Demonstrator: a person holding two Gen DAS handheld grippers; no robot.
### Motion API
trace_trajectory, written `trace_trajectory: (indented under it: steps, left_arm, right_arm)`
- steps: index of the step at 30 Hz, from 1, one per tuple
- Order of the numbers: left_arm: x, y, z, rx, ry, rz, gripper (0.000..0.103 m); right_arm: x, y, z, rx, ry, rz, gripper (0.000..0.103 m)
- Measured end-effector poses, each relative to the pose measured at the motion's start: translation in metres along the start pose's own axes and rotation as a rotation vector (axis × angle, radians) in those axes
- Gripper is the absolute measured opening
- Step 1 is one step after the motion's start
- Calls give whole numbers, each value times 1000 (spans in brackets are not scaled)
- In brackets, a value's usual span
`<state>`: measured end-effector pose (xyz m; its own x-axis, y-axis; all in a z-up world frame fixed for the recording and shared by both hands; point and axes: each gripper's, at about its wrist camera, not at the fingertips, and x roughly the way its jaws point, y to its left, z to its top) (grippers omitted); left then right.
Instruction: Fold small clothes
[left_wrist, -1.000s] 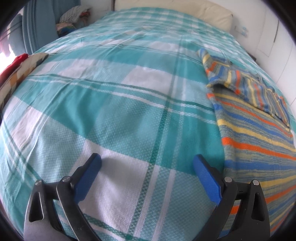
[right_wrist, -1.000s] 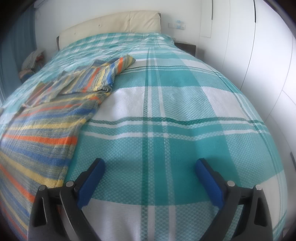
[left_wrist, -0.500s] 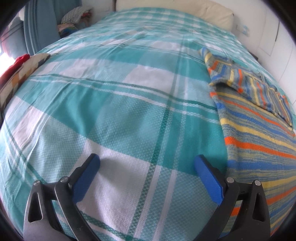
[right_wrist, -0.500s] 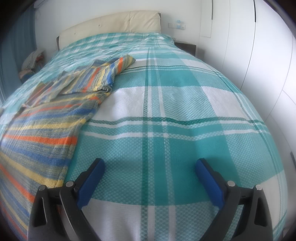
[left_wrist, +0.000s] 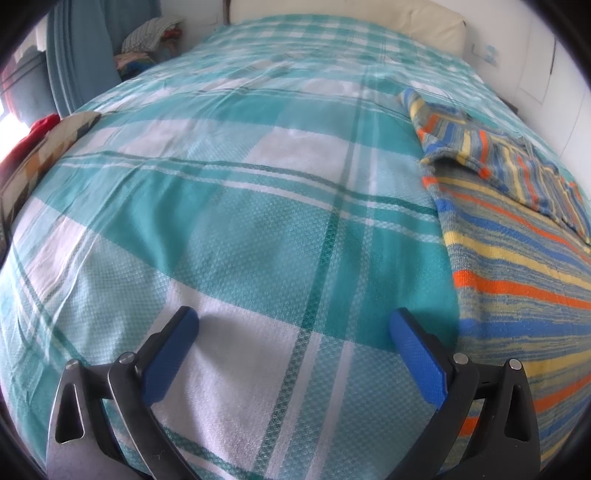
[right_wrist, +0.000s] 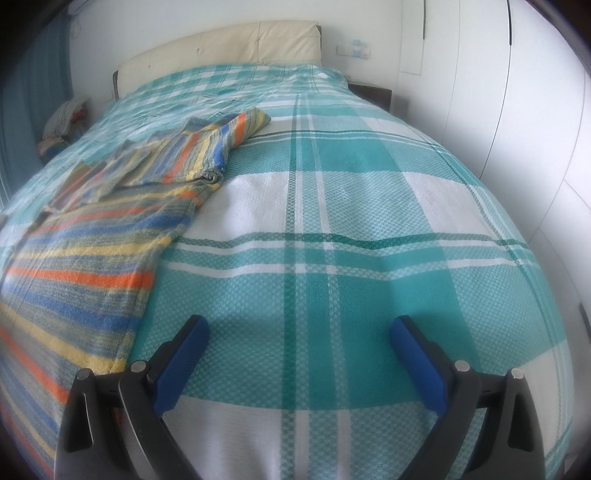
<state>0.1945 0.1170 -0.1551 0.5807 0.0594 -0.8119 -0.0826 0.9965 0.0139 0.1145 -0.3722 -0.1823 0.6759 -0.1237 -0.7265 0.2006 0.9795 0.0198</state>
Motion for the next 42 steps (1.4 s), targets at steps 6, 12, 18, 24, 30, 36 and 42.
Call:
trace_trajectory:
  steps: [6,12,18,24,30,36,42]
  left_arm:
    - [0,0,0,0,0,0,103]
    - [0,0,0,0,0,0,103]
    - [0,0,0,1,-1,2,103]
    - [0,1,-1,4,-11,8,103]
    - [0,1,-1,5,-11,9,103]
    - [-2,1,-1,2,-14,4,103]
    - [-79,34,18,118,-39,-84,101]
  right_arm:
    - [0,0,0,-1,1,-1,98]
    - [1,0,0,-1,1,-1,98]
    - [1,1,0,-1,1,-1,98]
    - [1,1,0,-1,1,-1,98]
    - [1,1,0,-1,1,-2,98]
    - [1,1,0,-1,2,0,98]
    - [-53,-10,20,-48,9,61,87]
